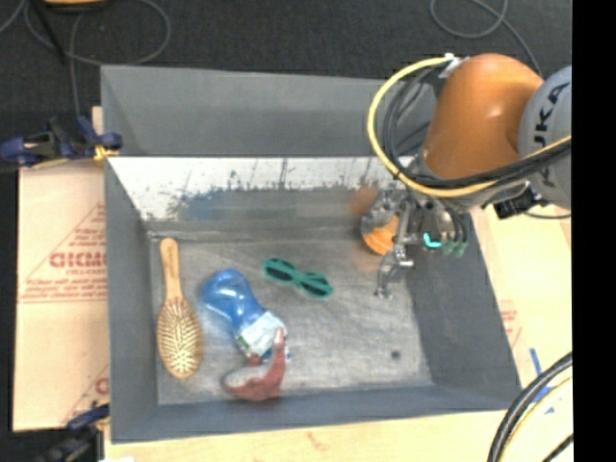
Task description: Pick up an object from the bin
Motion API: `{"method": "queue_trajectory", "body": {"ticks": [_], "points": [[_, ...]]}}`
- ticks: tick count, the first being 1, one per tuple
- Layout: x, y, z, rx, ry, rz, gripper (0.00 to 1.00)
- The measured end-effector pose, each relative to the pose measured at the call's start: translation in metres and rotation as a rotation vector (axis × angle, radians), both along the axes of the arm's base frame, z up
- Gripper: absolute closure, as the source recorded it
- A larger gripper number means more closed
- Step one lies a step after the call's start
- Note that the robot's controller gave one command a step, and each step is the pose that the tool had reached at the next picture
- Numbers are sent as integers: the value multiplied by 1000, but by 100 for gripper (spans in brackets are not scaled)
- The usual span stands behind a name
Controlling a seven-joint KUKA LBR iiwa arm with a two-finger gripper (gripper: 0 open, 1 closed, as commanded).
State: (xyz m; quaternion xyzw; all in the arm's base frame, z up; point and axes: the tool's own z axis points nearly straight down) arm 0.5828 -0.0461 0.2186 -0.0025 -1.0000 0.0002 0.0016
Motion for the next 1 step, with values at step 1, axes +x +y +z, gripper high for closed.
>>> {"method": "queue_trajectory", "body": {"ticks": [1], "points": [[2, 0, 4, -1, -8, 1, 0]]}}
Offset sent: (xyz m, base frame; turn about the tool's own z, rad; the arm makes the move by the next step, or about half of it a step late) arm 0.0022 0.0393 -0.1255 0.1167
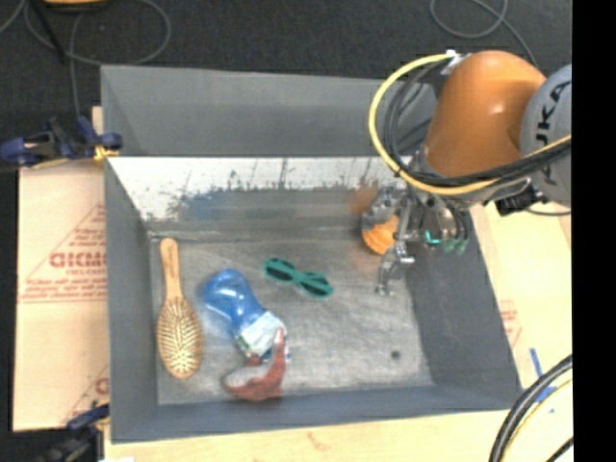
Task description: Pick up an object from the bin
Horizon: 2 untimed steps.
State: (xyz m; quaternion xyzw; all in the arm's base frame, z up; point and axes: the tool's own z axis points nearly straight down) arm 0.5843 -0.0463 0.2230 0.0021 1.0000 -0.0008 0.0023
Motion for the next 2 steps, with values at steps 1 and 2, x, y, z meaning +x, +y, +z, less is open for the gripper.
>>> {"method": "queue_trajectory", "body": {"ticks": [1, 2], "points": [[2, 14, -46, 2, -8, -44, 0], [-16, 11, -108, 4, -2, -127, 0]]}}
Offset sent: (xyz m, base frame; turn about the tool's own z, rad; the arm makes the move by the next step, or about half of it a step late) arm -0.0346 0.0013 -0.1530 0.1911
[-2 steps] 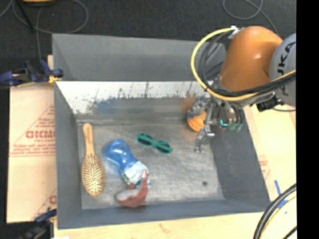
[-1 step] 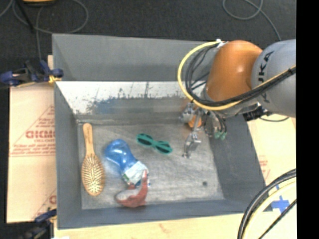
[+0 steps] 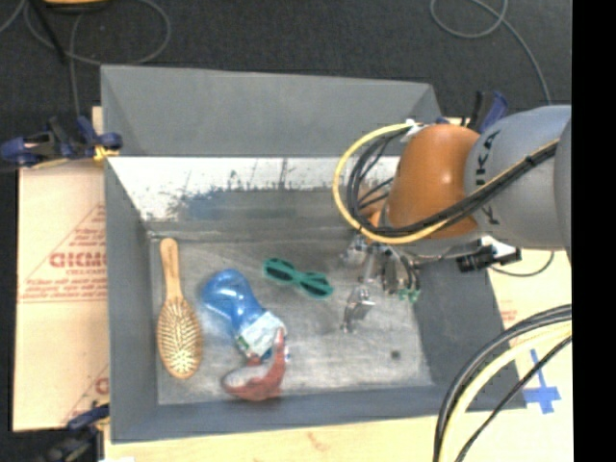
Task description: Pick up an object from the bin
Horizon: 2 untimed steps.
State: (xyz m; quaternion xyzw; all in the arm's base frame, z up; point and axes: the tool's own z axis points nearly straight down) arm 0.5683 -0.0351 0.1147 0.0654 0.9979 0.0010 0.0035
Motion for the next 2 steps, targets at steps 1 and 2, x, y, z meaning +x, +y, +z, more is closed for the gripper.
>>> {"method": "queue_trajectory", "body": {"ticks": [1, 2], "points": [[42, 23, -29, -1, 6, -30, 0], [33, 45, -39, -5, -9, 25, 100]]}}
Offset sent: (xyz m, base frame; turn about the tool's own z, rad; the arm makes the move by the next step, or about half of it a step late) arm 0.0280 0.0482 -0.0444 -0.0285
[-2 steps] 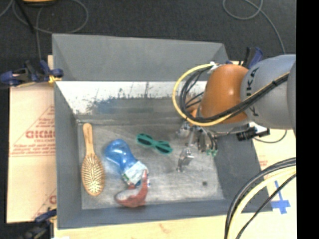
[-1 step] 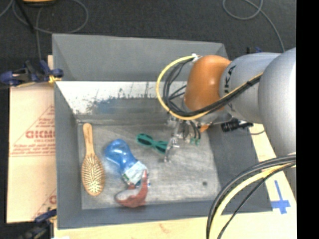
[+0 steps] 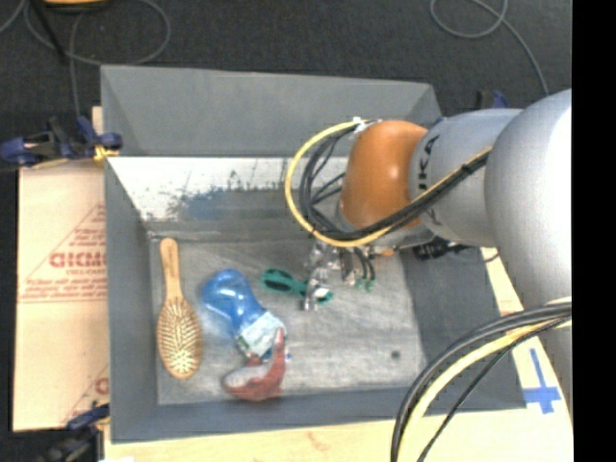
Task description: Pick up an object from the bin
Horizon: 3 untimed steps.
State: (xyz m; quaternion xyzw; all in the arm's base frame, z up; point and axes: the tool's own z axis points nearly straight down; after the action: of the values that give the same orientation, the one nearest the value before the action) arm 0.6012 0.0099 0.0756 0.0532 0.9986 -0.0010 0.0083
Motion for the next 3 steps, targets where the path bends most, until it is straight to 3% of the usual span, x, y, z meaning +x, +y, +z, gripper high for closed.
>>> {"method": "queue_trajectory", "body": {"ticks": [1, 2, 3], "points": [[0, 0, 0, 0, 0, 1, 100], [-1, 2, 33, 0, 19, 13, 100], [1, 4, 65, 3, 6, 3, 100]]}}
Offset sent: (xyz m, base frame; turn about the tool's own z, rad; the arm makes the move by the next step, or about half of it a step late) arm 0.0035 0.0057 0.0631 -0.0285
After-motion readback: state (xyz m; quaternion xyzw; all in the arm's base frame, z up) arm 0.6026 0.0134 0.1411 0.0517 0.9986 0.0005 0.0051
